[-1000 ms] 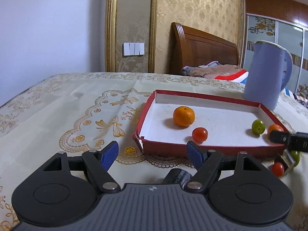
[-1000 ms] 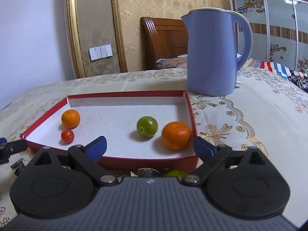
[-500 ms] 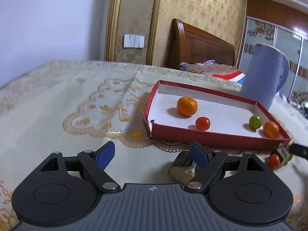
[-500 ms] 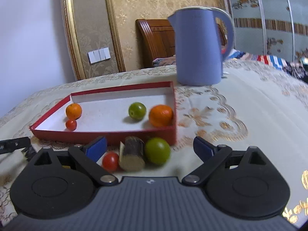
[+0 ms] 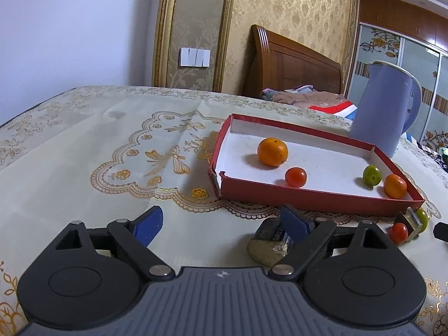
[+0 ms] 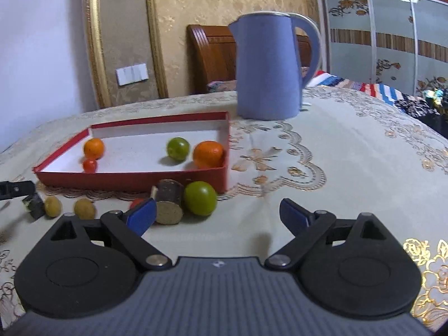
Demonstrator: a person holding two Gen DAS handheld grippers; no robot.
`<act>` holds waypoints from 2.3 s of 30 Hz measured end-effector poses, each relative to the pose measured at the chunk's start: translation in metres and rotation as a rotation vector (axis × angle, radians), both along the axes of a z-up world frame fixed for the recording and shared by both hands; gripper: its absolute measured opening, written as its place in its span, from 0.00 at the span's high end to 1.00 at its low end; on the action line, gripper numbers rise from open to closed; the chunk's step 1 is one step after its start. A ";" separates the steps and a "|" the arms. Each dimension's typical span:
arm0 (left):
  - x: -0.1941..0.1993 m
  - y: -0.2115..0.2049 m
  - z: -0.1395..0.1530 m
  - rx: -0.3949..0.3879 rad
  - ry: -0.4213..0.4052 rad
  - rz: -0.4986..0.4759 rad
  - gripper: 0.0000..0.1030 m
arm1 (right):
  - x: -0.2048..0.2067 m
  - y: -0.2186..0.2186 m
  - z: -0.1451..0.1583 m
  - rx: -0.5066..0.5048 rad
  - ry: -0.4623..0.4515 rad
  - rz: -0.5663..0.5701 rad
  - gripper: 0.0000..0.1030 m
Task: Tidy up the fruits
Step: 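Move the right tool toward the green tomato while the left tool approaches the dark wooden cylinder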
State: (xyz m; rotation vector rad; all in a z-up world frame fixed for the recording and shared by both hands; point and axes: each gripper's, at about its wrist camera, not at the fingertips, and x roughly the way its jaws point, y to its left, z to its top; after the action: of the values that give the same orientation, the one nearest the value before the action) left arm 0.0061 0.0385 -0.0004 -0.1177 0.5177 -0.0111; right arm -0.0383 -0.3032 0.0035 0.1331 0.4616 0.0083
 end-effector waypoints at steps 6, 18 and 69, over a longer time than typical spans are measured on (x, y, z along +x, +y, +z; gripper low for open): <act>0.000 0.000 0.000 0.001 0.000 -0.001 0.11 | 0.013 -0.007 -0.006 0.014 0.079 -0.003 0.10; -0.001 0.000 0.000 0.000 0.001 0.000 0.10 | 0.042 0.000 -0.005 -0.042 0.105 -0.017 0.10; 0.000 -0.008 0.001 0.072 0.022 -0.076 0.06 | 0.066 -0.004 -0.011 -0.071 0.171 0.001 0.11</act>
State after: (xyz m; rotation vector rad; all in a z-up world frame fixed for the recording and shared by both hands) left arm 0.0056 0.0300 0.0002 -0.0282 0.5436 -0.0655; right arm 0.0282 -0.3076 -0.0073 0.0639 0.6320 -0.0183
